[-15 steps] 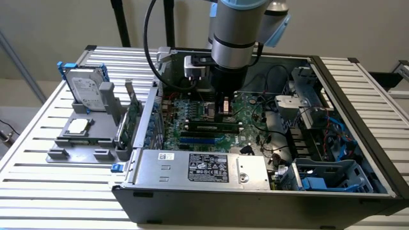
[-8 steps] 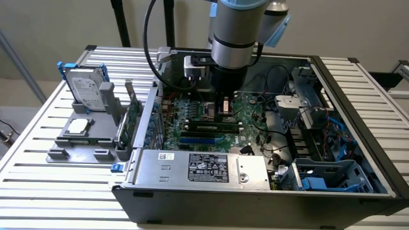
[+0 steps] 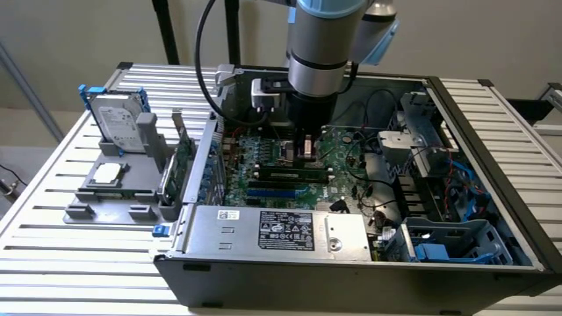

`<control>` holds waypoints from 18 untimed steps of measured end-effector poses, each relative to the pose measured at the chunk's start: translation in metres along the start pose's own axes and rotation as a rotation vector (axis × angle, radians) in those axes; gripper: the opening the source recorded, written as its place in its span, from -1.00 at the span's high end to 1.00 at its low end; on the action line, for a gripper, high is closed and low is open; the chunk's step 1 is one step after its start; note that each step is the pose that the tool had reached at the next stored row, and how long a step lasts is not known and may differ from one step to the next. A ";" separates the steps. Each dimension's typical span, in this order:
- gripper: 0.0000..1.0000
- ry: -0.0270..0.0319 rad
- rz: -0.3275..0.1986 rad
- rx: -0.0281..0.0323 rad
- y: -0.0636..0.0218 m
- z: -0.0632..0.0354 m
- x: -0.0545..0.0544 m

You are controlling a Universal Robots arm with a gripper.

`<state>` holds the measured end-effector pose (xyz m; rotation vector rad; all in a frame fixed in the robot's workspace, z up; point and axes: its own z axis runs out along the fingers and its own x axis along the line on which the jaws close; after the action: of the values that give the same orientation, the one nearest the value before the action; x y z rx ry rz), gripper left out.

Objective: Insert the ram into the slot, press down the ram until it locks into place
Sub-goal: 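Press down the ram until it locks into place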

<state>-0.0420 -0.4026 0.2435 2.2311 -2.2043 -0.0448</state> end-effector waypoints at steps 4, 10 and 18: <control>0.79 -0.0002 0.009 0.0002 0.0000 0.0039 -0.001; 0.79 -0.0003 0.020 0.0003 -0.0001 0.0098 -0.001; 0.79 0.0001 0.032 0.0004 0.0004 0.0194 -0.001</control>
<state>-0.0429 -0.4011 0.2241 2.1953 -2.2397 -0.0441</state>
